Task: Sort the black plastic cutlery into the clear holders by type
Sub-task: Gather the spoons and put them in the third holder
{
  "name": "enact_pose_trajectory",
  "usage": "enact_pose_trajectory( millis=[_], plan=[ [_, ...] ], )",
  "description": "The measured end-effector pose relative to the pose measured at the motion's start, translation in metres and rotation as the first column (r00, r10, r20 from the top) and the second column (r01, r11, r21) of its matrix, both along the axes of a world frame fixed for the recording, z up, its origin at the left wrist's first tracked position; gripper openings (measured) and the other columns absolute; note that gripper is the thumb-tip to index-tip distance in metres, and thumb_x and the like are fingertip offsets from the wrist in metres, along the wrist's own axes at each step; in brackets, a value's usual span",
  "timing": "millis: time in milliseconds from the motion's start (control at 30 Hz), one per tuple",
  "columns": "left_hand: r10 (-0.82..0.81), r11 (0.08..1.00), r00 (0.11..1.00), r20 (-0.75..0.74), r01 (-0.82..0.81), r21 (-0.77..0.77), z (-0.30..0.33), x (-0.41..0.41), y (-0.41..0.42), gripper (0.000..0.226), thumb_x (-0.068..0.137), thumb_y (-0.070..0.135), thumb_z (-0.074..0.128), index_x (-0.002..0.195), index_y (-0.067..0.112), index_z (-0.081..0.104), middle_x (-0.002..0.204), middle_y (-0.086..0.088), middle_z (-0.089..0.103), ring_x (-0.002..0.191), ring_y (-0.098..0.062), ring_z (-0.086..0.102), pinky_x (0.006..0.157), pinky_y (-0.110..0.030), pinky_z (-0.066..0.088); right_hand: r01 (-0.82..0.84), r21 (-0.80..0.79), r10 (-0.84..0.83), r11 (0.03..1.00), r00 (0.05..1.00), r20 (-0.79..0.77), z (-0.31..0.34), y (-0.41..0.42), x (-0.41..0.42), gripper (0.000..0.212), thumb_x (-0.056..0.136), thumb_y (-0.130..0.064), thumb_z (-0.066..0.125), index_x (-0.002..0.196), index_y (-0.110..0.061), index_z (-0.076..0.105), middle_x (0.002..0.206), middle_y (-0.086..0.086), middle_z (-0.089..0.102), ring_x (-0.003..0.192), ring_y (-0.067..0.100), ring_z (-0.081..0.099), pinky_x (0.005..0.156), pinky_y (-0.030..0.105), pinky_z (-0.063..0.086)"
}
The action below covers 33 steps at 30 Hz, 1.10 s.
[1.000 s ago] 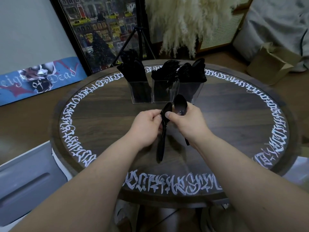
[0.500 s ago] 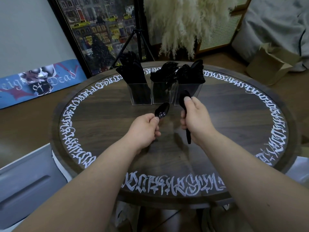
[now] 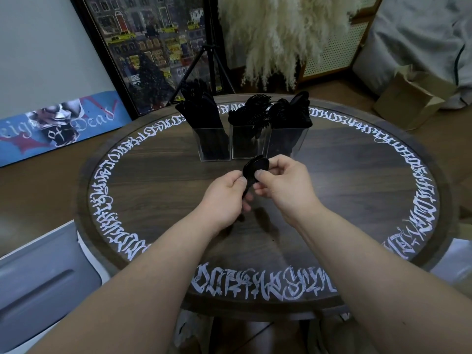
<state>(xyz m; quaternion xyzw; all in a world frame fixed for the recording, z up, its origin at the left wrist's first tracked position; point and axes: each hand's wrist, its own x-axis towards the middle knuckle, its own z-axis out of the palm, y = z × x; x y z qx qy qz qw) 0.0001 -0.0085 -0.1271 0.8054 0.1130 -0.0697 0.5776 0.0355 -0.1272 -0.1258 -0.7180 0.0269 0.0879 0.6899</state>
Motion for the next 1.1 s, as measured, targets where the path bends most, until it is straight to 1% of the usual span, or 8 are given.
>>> enact_pose_trajectory(
  millis=[200, 300, 400, 467, 700, 833, 967, 1100],
  plan=[
    [-0.141, 0.966, 0.988, 0.069, 0.122, 0.229, 0.005, -0.001, -0.001, 0.032, 0.102, 0.021, 0.037, 0.072, 0.022, 0.049, 0.065, 0.004, 0.052, 0.057, -0.01, 0.047, 0.058, -0.028, 0.038, 0.037, -0.245, 0.012, 0.969, 0.981, 0.195, -0.01, -0.005, 0.005, 0.031, 0.079, -0.012, 0.071, 0.096, -0.031, 0.052, 0.077, -0.004, 0.062, 0.07, 0.021, 0.064, 0.075, 0.046, 0.056],
    [-0.185, 0.921, 0.977, 0.104, 0.136, 0.365, 0.007, -0.004, -0.002, 0.03, 0.102, 0.024, 0.037, 0.074, 0.03, 0.047, 0.07, 0.005, 0.056, 0.066, -0.013, 0.053, 0.063, -0.035, 0.043, 0.017, -0.295, 0.064, 0.955, 0.963, 0.261, -0.007, -0.01, 0.003, 0.023, 0.086, -0.014, 0.061, 0.084, -0.037, 0.062, 0.078, -0.008, 0.067, 0.073, 0.02, 0.067, 0.075, 0.049, 0.055],
    [-0.209, 0.872, 0.964, 0.164, 0.107, 0.478, 0.011, -0.004, -0.006, 0.019, 0.1, 0.03, 0.043, 0.103, 0.029, 0.062, 0.094, 0.006, 0.064, 0.09, -0.015, 0.059, 0.08, -0.037, 0.048, 0.03, -0.319, 0.082, 0.947, 0.94, 0.331, 0.002, -0.025, 0.001, 0.031, 0.088, -0.013, 0.058, 0.076, -0.041, 0.064, 0.075, -0.01, 0.069, 0.073, 0.017, 0.068, 0.075, 0.048, 0.056],
    [-0.207, 0.819, 0.949, 0.239, 0.034, 0.573, 0.017, -0.001, -0.008, 0.034, 0.095, 0.037, 0.05, 0.127, 0.028, 0.057, 0.11, 0.008, 0.061, 0.105, -0.013, 0.053, 0.089, -0.031, 0.043, 0.07, -0.304, 0.054, 0.95, 0.923, 0.381, 0.015, -0.04, 0.0, 0.035, 0.087, -0.011, 0.06, 0.075, -0.043, 0.065, 0.071, -0.011, 0.068, 0.069, 0.017, 0.067, 0.072, 0.048, 0.056],
    [-0.271, 0.632, 0.851, 0.451, -0.196, 0.75, 0.053, 0.038, -0.009, 0.056, 0.082, 0.041, 0.068, 0.132, 0.019, 0.055, 0.127, 0.0, 0.057, 0.119, -0.026, 0.043, 0.102, -0.033, 0.033, 0.352, -0.281, -0.054, 0.893, 0.702, 0.71, 0.089, -0.092, 0.028, 0.017, 0.086, -0.016, 0.059, 0.096, -0.024, 0.07, 0.078, -0.018, 0.063, 0.07, 0.007, 0.062, 0.074, 0.032, 0.054],
    [-0.312, 0.513, 0.86, 0.404, -0.206, 0.834, 0.073, 0.071, -0.011, 0.066, 0.081, 0.05, 0.066, 0.138, 0.024, 0.047, 0.136, 0.007, 0.05, 0.127, -0.024, 0.034, 0.103, -0.04, 0.035, 0.49, -0.313, -0.017, 0.814, 0.558, 0.83, 0.129, -0.099, 0.069, 0.022, 0.089, -0.018, 0.056, 0.102, -0.013, 0.073, 0.089, -0.011, 0.065, 0.08, 0.001, 0.06, 0.079, 0.016, 0.046],
    [-0.371, 0.389, 0.879, 0.3, -0.146, 0.909, 0.074, 0.093, -0.017, 0.073, 0.079, 0.055, 0.065, 0.142, 0.027, 0.04, 0.139, 0.012, 0.044, 0.131, -0.021, 0.027, 0.101, -0.04, 0.03, 0.522, -0.485, 0.173, 0.701, 0.535, 0.827, 0.138, -0.087, 0.11, 0.025, 0.09, -0.022, 0.052, 0.104, -0.017, 0.073, 0.099, 0.003, 0.073, 0.093, 0.029, 0.063, 0.082, 0.035, 0.047],
    [-0.388, 0.338, 0.893, 0.226, -0.09, 0.937, 0.066, 0.107, -0.019, 0.077, 0.078, 0.057, 0.065, 0.143, 0.029, 0.035, 0.142, 0.011, 0.041, 0.134, -0.021, 0.024, 0.103, -0.04, 0.028, 0.432, -0.646, 0.354, 0.63, 0.58, 0.733, 0.121, -0.074, 0.132, 0.023, 0.091, -0.021, 0.053, 0.104, -0.018, 0.072, 0.094, 0.008, 0.072, 0.092, 0.034, 0.058, 0.077, 0.036, 0.044]
  ],
)
